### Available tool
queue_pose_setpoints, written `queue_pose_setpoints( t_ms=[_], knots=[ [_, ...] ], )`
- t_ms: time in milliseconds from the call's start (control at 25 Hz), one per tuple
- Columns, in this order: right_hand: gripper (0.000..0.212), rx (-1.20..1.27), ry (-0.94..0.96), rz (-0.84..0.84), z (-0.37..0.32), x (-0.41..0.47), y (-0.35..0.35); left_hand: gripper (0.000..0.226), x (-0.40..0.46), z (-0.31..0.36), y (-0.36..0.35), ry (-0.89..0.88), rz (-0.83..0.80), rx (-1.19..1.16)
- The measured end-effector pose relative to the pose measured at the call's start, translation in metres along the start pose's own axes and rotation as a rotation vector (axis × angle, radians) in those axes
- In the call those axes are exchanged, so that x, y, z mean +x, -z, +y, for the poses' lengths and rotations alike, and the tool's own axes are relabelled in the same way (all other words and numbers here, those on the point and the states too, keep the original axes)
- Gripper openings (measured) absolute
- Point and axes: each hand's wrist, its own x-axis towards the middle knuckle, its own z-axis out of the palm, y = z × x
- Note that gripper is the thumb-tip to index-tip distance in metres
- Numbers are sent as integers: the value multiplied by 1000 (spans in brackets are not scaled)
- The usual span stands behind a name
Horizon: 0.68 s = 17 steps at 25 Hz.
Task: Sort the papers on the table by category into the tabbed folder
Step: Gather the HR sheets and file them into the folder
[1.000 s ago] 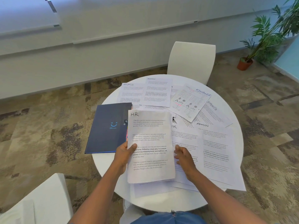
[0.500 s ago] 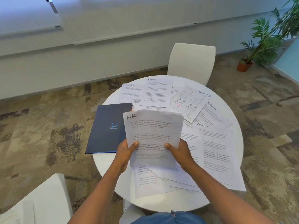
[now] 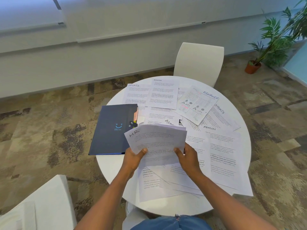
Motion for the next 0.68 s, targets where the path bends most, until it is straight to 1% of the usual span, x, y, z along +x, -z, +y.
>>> queue_pose_setpoints(
  t_ms=[120, 200, 280, 480, 560, 640, 680],
  knots=[
    [29, -69, -9, -27, 1, 2, 1, 38, 2, -2, 0, -12, -36, 23],
    [26, -84, -8, -16, 0, 4, 2, 37, 3, -2, -1, -13, -10, 62],
    [22, -48, -3, 4, -5, 7, 3, 35, 5, -1, -2, -37, 11, 66],
    [12, -39, -14, 51, -17, 20, 4, 37, 9, 0, -2, -25, -21, 33],
    [18, -54, -66, 76, -14, 24, 5, 37, 11, -3, -2, -2, -22, 25],
    [29, -94, -171, 132, 4, 25, 10, 35, 14, -8, 0, 33, -15, 21],
    [33, -154, -233, 165, 18, 25, 15, 32, 14, -9, 3, 43, -12, 28]
  ],
)
